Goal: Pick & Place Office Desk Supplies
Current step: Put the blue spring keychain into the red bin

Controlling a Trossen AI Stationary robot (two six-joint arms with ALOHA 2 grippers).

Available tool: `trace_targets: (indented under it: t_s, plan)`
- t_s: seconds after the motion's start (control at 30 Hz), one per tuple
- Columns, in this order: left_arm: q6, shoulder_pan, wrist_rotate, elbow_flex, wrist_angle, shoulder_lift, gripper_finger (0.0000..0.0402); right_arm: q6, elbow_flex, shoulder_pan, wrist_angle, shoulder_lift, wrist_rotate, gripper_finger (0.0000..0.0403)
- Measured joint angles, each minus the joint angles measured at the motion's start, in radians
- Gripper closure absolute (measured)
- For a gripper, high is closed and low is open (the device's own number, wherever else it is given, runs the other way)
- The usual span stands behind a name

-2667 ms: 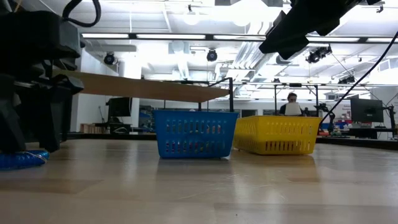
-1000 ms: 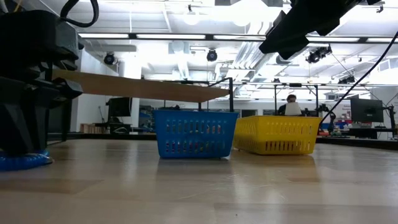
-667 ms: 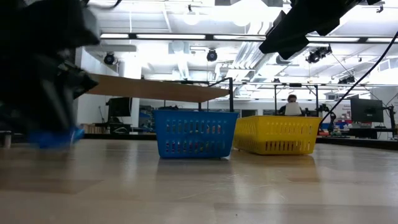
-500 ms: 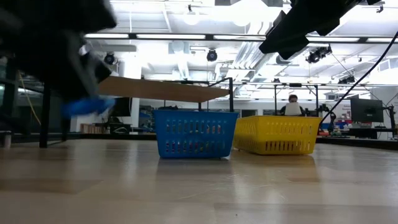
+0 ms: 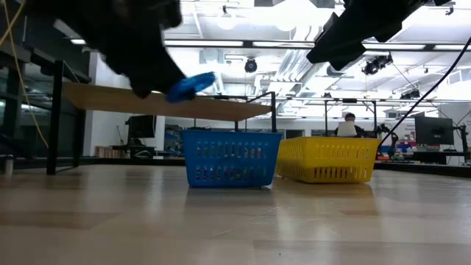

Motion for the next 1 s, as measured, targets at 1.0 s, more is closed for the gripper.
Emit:
trace_targets:
  t_s: [1.0]
  plan:
    - [0.114,0.132,0.161,0.26,-0.074,0.186,0.0384,0.0,0.0,0.0,0.018,0.0,0.0,0.0298]
